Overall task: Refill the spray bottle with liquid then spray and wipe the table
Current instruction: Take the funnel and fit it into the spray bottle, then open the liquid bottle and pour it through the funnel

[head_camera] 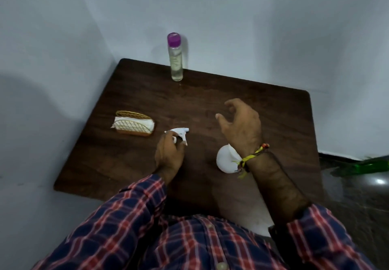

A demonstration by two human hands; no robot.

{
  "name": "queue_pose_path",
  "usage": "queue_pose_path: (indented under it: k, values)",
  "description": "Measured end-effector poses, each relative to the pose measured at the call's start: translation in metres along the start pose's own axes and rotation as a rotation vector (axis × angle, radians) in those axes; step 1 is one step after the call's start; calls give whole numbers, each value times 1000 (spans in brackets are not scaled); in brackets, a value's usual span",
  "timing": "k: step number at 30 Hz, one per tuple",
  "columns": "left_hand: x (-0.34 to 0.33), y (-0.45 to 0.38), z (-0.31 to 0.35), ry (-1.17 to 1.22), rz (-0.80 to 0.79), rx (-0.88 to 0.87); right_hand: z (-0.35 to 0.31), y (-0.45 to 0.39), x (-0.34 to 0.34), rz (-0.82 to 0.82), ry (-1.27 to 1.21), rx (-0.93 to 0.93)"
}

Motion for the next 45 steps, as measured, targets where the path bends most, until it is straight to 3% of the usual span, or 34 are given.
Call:
queue_pose_path:
  k: [3,6,10,14,18,22,29,37,45]
  values:
    - [34,-5,-48,-44,152,321,-25,-2,-29,-64,-25,-25]
    - [57,-10,-94,-122,218,536,-52,-3,-60,-108,-94,-56]
    - [52,-25,-144,-233,-3,743,-71,-23,-117,-135,-152,-167]
    - [26,-37,-161,-402,-314,695,-74,-65,-163,-83,-160,-273]
    - [21,-41,-164,-453,-421,721,-71,-113,-207,-62,-157,-343]
    - [12,-45,-172,-458,-434,719,-62,-152,-248,-49,-241,-495]
    - [6,-49,-174,-437,-448,723,-61,-193,-289,71,-362,-439]
    - [7,-50,-172,-451,-384,726,-52,-159,-268,144,-260,-393]
    - [17,-43,-170,-429,-354,698,-37,-91,-224,115,-249,-399]
Point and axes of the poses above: each hand's wrist, its own y-axis away from the middle knuckle, its own x-axis out of the back of the hand, z = x × y, the point moved 9 cm from there along -y, towards the middle knuckle, and after that the axes turned 12 degrees about z, right-handed, at the moved point
